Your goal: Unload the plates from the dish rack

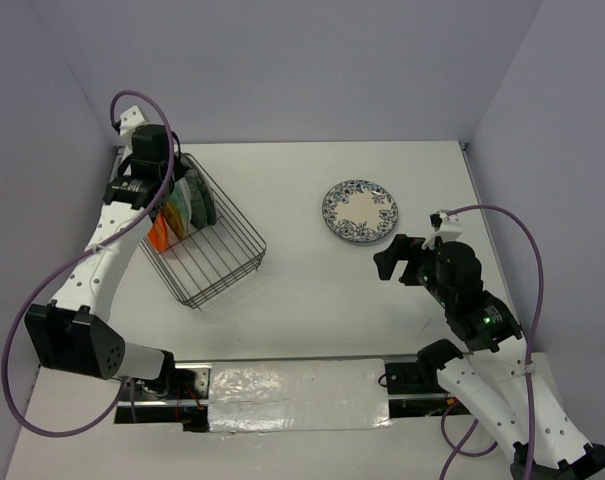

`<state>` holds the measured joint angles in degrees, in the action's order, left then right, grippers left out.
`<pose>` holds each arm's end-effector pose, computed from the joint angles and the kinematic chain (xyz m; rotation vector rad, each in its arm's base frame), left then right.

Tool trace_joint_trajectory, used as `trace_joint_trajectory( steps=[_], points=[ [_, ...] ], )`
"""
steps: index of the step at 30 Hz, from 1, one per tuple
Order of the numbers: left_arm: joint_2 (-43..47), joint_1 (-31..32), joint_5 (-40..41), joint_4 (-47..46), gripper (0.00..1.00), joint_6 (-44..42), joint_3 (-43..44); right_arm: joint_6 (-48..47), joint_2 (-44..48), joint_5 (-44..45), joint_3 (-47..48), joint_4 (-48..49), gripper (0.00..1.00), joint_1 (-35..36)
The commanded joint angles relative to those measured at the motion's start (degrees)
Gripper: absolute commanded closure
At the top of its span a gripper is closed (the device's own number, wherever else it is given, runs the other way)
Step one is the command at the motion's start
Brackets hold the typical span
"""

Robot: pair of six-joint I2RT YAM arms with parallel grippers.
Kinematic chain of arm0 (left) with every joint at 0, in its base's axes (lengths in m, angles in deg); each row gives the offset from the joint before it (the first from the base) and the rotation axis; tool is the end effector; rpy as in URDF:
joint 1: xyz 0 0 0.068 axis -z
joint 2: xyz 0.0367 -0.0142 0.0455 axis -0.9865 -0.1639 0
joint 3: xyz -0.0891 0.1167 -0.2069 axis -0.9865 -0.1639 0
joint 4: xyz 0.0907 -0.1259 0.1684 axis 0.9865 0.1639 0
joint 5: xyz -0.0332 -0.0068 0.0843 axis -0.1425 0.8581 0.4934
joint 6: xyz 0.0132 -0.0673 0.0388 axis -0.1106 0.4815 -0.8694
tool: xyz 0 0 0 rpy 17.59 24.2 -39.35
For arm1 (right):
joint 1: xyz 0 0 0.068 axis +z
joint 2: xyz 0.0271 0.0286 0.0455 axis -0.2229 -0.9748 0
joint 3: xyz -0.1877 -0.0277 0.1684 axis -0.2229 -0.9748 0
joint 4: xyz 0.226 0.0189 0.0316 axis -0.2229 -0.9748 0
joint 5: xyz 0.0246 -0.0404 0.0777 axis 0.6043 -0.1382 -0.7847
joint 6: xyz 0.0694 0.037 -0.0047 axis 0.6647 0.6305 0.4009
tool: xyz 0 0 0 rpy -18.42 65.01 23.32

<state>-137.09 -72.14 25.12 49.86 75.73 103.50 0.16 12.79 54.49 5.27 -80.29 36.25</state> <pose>0.3079 -0.0147 0.3642 -0.7887 1.7593 -0.0879 0.1264 0.0485 0.2783 0.0455 2.0129 0.4367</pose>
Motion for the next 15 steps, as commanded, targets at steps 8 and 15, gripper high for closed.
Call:
trace_joint_trajectory(
  steps=[8,15],
  points=[
    [2.6,-0.1,-6.7,-14.2,1.0,-6.0,7.9,-0.5,0.1,1.6,1.4,0.1,0.0,0.3],
    [5.8,-0.1,-5.6,-11.3,1.0,-5.4,10.3,-0.4,-0.7,0.4,2.2,0.7,0.0,0.3]
  ],
)
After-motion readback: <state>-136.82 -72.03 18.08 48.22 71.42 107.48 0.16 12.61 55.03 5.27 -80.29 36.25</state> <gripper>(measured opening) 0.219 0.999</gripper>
